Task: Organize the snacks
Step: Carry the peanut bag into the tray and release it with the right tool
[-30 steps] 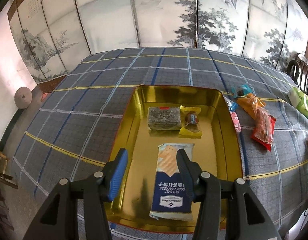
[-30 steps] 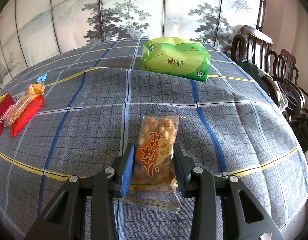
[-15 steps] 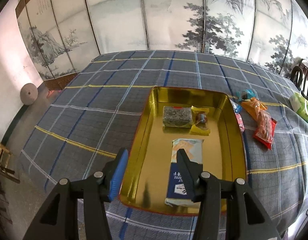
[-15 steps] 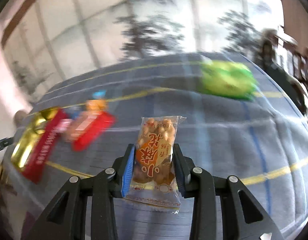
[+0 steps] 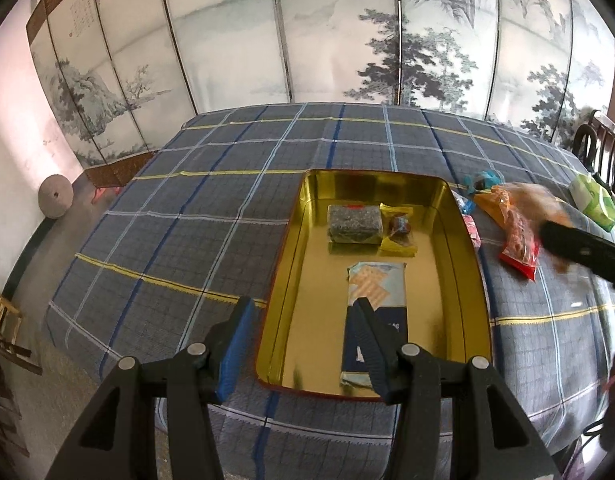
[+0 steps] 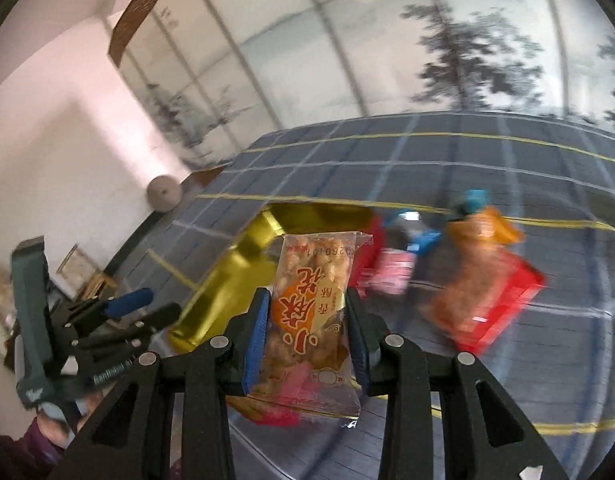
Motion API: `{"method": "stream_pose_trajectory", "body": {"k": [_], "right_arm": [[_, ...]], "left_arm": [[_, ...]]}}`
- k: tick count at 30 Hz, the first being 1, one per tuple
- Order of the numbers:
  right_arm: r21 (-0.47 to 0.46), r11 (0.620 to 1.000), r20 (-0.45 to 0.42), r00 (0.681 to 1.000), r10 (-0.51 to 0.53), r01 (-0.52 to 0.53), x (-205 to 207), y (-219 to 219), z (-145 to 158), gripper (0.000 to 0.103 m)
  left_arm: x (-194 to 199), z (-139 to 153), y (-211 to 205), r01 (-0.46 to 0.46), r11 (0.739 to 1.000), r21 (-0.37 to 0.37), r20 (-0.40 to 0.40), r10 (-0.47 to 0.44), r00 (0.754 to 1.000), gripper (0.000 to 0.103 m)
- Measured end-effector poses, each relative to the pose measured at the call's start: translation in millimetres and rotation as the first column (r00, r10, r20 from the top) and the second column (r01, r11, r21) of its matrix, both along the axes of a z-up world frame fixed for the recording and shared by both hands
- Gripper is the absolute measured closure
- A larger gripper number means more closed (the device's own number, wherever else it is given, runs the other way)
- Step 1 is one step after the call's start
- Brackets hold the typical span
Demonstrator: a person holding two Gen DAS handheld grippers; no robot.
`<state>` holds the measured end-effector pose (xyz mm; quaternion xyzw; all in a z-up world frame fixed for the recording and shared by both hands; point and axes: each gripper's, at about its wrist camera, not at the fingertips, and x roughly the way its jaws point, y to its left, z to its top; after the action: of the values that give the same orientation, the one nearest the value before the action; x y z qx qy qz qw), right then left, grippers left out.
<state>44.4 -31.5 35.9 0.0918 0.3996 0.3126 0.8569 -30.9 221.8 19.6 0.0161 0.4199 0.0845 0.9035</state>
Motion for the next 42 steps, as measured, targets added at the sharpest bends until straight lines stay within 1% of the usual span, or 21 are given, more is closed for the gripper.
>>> {"method": "stream_pose_trajectory", "body": {"k": [2, 5, 9, 12, 13, 15, 16, 17, 18, 20, 23, 25, 27, 31, 35, 36, 37, 39, 40, 41, 42], "right_arm": [[-0.012, 0.999, -0.009, 0.999, 0.041, -0.041, 1.1, 11.1, -6.8, 0.070], [-0.028, 0.997, -0.035, 0.997, 0.065, -0.066, 5.9, 28.6, -16.8, 0.070], [-0.041, 0.995, -0.064, 0.994, 0.085, -0.088, 12.7, 33.2, -28.4, 0.068], [-0.022, 0.996, -0.078, 0.993, 0.086, -0.088, 18.1, 27.1, -30.3, 0.066], [-0.003, 0.996, -0.079, 0.993, 0.083, -0.084, 17.8, 14.9, -28.8, 0.066], [0.023, 0.998, -0.063, 0.996, 0.063, -0.062, 27.6, 15.2, -20.1, 0.059], [0.034, 0.999, -0.049, 0.998, 0.044, -0.042, 29.2, 8.3, -13.8, 0.058], [0.031, 0.999, -0.036, 0.999, 0.021, -0.020, 30.1, -12.7, -8.9, 0.058], [0.011, 1.000, -0.031, 0.999, 0.010, -0.010, 30.7, -15.7, -7.2, 0.058], [-0.105, 0.994, -0.035, 0.999, -0.013, 0.009, 38.7, -33.6, -7.4, 0.057], [-0.199, 0.980, -0.093, 0.995, -0.029, 0.010, 51.8, -48.0, -19.5, 0.057], [-0.242, 0.970, -0.084, 0.996, -0.016, -0.005, 53.0, -46.9, -23.8, 0.059], [-0.295, 0.955, -0.078, 0.997, 0.013, -0.035, 55.9, -38.8, -29.3, 0.064], [-0.362, 0.921, -0.070, 0.989, 0.128, -0.145, 68.5, -7.8, -39.9, 0.065], [-0.413, 0.887, -0.018, 0.975, 0.220, -0.207, 78.7, 5.8, -35.3, 0.065], [-0.416, 0.881, -0.016, 0.970, 0.241, -0.226, 81.9, 17.3, -32.7, 0.065], [-0.426, 0.867, -0.005, 0.959, 0.284, -0.258, 83.4, 18.5, -30.4, 0.065], [-0.469, 0.831, 0.012, 0.938, 0.346, -0.301, 94.5, 47.0, -27.3, 0.065], [-0.486, 0.804, 0.005, 0.919, 0.393, -0.341, 97.8, 56.2, -29.0, 0.065], [-0.502, 0.770, -0.011, 0.893, 0.451, -0.395, 98.2, 62.5, -29.7, 0.064], [-0.526, 0.738, -0.017, 0.873, 0.487, -0.422, 98.9, 68.3, -30.0, 0.061]], "left_arm": [[-1.8, 0.9, -0.2, 0.010, 1.000, 0.000, 0.004, -0.010, 1.000, 0.051], [-1.9, 1.1, -0.4, 0.015, 1.000, 0.002, 0.008, -0.015, 1.000, 0.051], [1.0, -3.3, 1.9, 0.018, 1.000, -0.013, -0.003, -0.018, 1.000, 0.051], [2.8, -8.0, 2.6, 0.018, 1.000, -0.020, -0.013, -0.019, 1.000, 0.051], [4.2, -10.3, 3.0, 0.019, 1.000, -0.022, -0.018, -0.020, 1.000, 0.051], [5.7, -13.6, 3.9, 0.020, 0.999, -0.026, -0.028, -0.021, 0.999, 0.051], [6.4, -15.5, 4.2, 0.020, 0.999, -0.028, -0.032, -0.021, 0.999, 0.051], [7.2, -16.4, 4.4, 0.020, 0.999, -0.030, -0.035, -0.021, 0.999, 0.051], [7.8, -17.0, 4.5, 0.021, 0.999, -0.034, -0.038, -0.022, 0.999, 0.051], [7.6, -17.5, 4.6, 0.022, 0.999, -0.044, -0.035, -0.024, 0.999, 0.051], [10.5, -19.4, 2.1, 0.030, 0.997, -0.064, -0.041, -0.033, 0.999, 0.051], [12.4, -21.9, -2.8, 0.041, 0.996, -0.073, -0.050, -0.045, 0.998, 0.051], [14.1, -24.3, -7.5, 0.054, 0.996, -0.065, -0.061, -0.058, 0.996, 0.051], [17.0, -26.5, -11.5, 0.068, 0.996, -0.050, -0.073, -0.072, 0.995, 0.051], [20.3, -26.6, -11.3, 0.063, 0.996, -0.061, -0.078, -0.068, 0.995, 0.051], [21.0, -26.9, -11.7, 0.064, 0.996, -0.064, -0.080, -0.069, 0.994, 0.051], [21.9, -27.9, -12.1, 0.066, 0.996, -0.063, -0.085, -0.071, 0.994, 0.051], [24.0, -29.7, -14.8, 0.070, 0.996, -0.056, -0.093, -0.075, 0.993, 0.051], [25.0, -30.7, -16.3, 0.073, 0.996, -0.052, -0.099, -0.078, 0.992, 0.051], [26.1, -31.1, -17.3, 0.075, 0.996, -0.050, -0.103, -0.079, 0.992, 0.051], [27.0, -31.6, -18.2, 0.076, 0.996, -0.048, -0.107, -0.081, 0.991, 0.051]]}}
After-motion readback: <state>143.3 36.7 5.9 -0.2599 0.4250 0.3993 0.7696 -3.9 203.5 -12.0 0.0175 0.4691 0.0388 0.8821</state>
